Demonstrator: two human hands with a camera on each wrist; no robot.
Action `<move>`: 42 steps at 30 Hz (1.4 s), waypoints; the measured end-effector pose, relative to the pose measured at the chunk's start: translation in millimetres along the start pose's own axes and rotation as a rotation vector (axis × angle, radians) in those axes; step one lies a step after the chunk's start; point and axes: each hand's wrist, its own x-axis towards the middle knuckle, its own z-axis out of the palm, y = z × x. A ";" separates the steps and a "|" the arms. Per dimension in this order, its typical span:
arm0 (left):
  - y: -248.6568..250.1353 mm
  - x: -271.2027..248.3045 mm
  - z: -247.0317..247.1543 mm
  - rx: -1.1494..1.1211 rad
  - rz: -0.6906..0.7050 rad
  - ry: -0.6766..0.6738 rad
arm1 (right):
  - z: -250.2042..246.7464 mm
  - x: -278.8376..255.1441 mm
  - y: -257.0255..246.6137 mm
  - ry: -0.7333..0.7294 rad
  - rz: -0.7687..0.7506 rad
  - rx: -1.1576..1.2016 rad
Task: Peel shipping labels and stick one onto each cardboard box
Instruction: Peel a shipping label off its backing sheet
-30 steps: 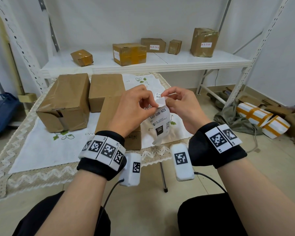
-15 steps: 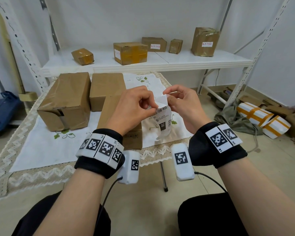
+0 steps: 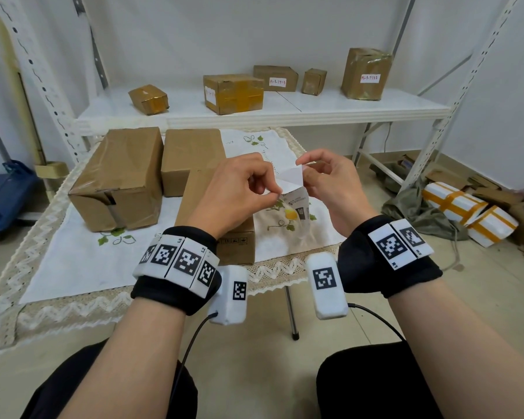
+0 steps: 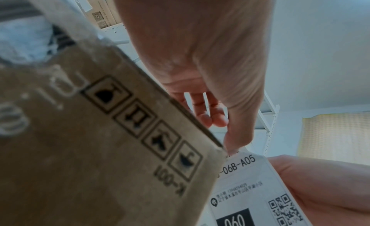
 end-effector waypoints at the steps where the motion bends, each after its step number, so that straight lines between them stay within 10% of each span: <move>1: 0.1 0.0 -0.2 -0.001 0.000 0.001 | 0.1 0.4 -0.2 0.002 -0.001 0.001; 21: 2.6 -0.1 4.9 0.018 0.000 0.024 | 5.2 -8.9 -9.8 -0.215 0.099 -0.041; 42: -4.4 4.6 13.6 0.003 0.043 0.037 | 1.1 -3.0 -8.3 -0.061 0.166 0.109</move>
